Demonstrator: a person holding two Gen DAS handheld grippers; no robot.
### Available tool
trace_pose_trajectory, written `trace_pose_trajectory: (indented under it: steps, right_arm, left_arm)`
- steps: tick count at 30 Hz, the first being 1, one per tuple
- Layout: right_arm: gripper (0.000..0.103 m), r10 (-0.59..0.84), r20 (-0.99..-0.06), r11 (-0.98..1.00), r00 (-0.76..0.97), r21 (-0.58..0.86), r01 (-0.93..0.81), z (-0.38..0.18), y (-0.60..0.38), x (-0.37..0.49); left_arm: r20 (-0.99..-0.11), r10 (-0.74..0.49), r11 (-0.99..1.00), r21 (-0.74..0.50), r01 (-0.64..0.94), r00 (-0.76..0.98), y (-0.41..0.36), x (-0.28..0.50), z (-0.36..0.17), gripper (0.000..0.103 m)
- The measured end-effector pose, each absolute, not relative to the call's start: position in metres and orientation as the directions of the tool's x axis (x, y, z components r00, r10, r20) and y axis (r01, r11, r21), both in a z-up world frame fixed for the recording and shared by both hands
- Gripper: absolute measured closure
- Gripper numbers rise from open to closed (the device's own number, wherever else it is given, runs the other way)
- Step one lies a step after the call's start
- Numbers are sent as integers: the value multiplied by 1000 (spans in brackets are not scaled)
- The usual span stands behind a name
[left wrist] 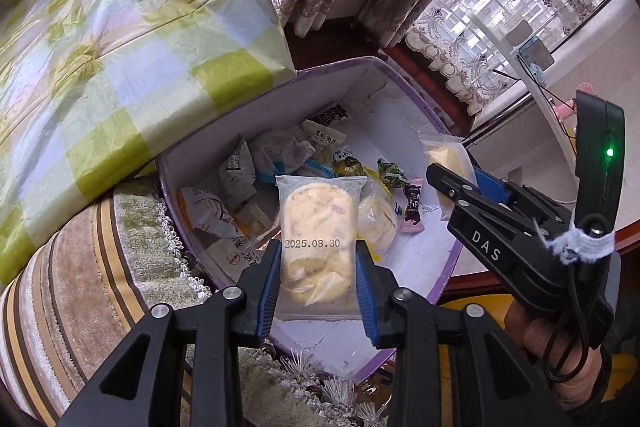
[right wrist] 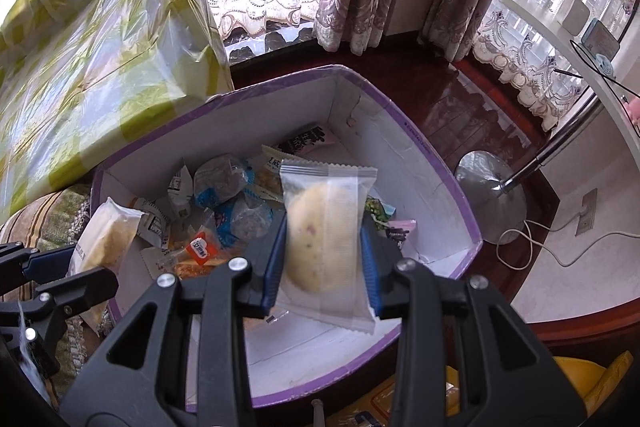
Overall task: Organize snacks
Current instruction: 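Open both tools over the white box to drop the bread bags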
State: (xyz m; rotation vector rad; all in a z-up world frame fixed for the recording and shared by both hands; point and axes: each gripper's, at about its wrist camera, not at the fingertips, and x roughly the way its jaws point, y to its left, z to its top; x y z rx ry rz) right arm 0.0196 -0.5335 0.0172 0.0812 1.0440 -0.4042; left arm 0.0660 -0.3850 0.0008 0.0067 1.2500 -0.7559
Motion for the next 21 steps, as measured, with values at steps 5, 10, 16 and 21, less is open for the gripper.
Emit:
trace_pose_trajectory:
  steps: [5,10,16,21]
  right_arm:
    - [65,-297,-853,919,430,-132,373,15,-536,21]
    - [65,-299,-853,914,427,-127,385,14,-541,22]
    - [65,-303,-849,912,433,-125,391,14,-545,24]
    - [61,-307,-848,908,432,-126,399,17,-545,23]
  left_arm:
    - [-853,-513,767,-404,498,99,-392,71,-6,67]
    - [-850,-518,766,-414,491,91,-397,73,-9,67]
    - [-839,-536,766,-437,471,92,-403,81,-10,67]
    - [-834,-545,762,-452,464,82,-402,81,-10,56]
